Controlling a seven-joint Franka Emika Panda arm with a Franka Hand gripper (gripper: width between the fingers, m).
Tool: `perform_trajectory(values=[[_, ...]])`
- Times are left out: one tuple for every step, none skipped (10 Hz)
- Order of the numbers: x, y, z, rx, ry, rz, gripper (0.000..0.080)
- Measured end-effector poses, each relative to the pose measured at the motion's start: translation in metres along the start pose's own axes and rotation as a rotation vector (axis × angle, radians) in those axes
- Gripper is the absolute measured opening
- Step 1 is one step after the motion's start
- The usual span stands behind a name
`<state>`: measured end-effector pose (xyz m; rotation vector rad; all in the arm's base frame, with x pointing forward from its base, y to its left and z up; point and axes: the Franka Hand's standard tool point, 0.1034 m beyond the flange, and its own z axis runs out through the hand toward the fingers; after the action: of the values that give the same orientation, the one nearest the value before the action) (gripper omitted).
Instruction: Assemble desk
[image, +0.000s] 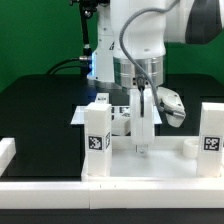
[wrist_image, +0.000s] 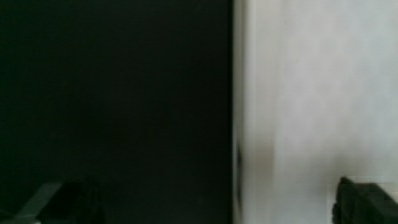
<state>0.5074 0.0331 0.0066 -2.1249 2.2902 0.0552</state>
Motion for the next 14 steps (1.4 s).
perform_trajectory(values=[[-0.005,0.000,0.001,-0.001,0.003,0.003,0.0649],[-0.004,0.000,0.001,0.000,0.003,-0.008,0.0649],[-0.004,0.000,0.001,0.000,0.003,-0.008,0.0545],[-0.004,0.000,0.002,-0.001,0.003,-0.009,0.0545],[-0.004,0.000,0.002,-0.001,0.003,-0.009,0.0368],[-0.004,0.000,0.002,-0.001,0.003,-0.009,0.0368],[-0.004,0.000,0.002,-0.001,0.003,-0.009,0.0153],[-0.005,0.000,0.001,0.001,0.003,-0.010,0.0046],[-0.005,-0.004,-0.005,0.010,0.004,-0.033,0.0046],[-0.005,-0.006,-0.013,0.010,0.002,-0.056,0.0046],[-0.006,-0.007,-0.023,0.002,-0.010,-0.061,0.0045],[-0.004,-0.009,-0.035,-0.004,-0.013,-0.114,0.0045],[0.002,-0.006,-0.040,-0.019,-0.021,-0.143,0.0045],[0.007,-0.001,-0.034,-0.028,-0.018,-0.163,0.0045]])
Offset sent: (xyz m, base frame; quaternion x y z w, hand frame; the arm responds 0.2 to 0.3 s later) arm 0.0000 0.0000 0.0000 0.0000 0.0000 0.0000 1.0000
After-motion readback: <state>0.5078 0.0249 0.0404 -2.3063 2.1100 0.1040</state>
